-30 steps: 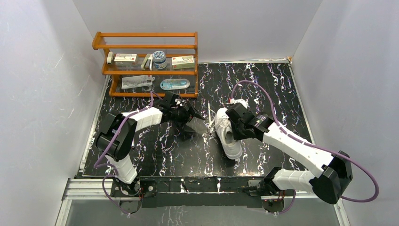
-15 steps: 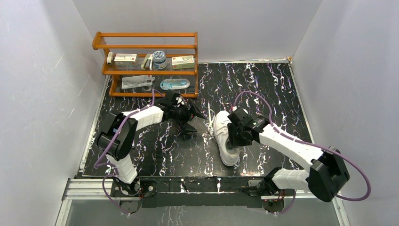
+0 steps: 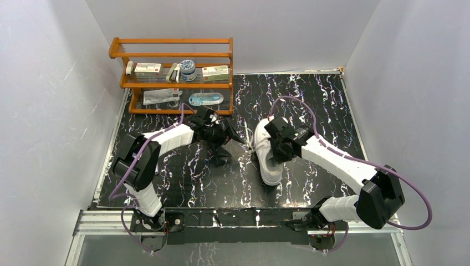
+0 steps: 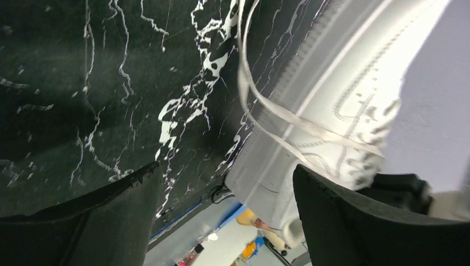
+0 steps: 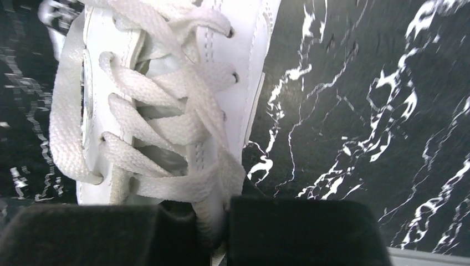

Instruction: Tie the shoes

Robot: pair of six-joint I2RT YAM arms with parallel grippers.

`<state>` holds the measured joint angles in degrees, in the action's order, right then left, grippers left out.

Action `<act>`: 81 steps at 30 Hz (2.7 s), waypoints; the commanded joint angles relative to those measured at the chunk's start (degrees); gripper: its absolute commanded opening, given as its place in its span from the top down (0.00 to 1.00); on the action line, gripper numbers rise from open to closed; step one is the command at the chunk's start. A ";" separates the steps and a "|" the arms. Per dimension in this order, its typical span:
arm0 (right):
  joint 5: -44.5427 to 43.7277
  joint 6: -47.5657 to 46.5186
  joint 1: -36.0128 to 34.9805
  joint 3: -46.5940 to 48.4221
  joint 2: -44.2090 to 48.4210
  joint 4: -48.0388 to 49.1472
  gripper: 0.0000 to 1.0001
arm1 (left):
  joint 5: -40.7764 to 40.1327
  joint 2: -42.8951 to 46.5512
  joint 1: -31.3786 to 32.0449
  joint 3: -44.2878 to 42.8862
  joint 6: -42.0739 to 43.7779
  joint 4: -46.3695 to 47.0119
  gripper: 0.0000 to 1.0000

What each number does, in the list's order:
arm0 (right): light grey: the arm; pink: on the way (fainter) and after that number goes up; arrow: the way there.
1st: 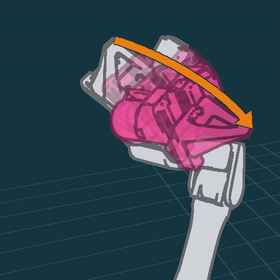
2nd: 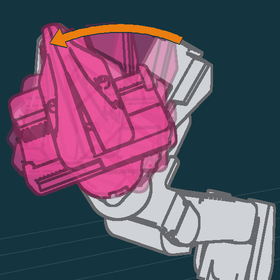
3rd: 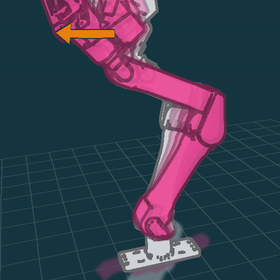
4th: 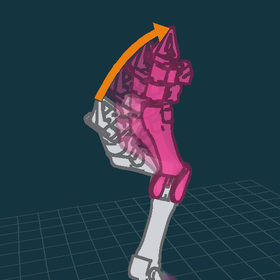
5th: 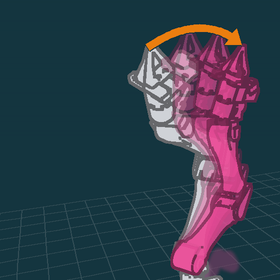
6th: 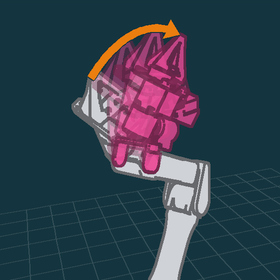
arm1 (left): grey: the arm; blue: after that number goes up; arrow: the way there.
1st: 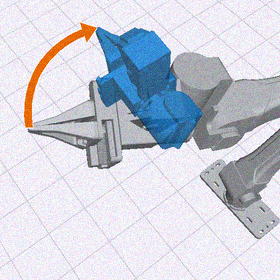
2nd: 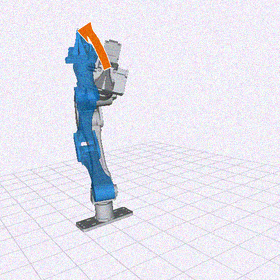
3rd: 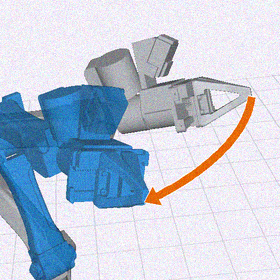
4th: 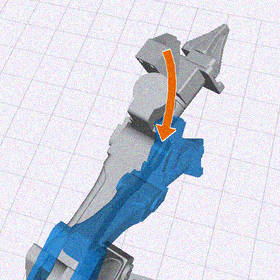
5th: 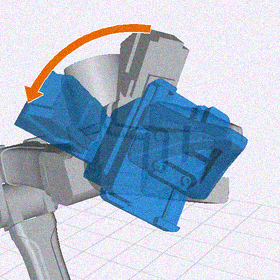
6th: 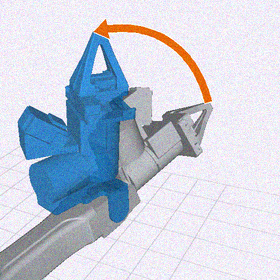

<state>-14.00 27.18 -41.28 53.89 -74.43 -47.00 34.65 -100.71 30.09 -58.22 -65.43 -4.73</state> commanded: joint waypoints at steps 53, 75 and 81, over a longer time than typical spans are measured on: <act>9.91 -3.74 -5.71 11.27 -2.21 -2.89 0.22 | -5.89 17.48 -8.64 -2.43 23.72 -28.52 0.15; 25.82 -26.92 -0.09 33.24 -22.71 11.11 0.29 | -14.51 17.62 -7.56 2.49 26.45 -29.88 0.14; 25.06 -42.37 -4.99 34.73 -32.68 16.20 0.39 | -19.25 29.79 -8.68 4.95 24.78 -34.48 0.14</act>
<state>10.28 -3.46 -43.99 85.06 -102.13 -35.48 19.64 -79.48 22.17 -54.24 -39.24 -33.95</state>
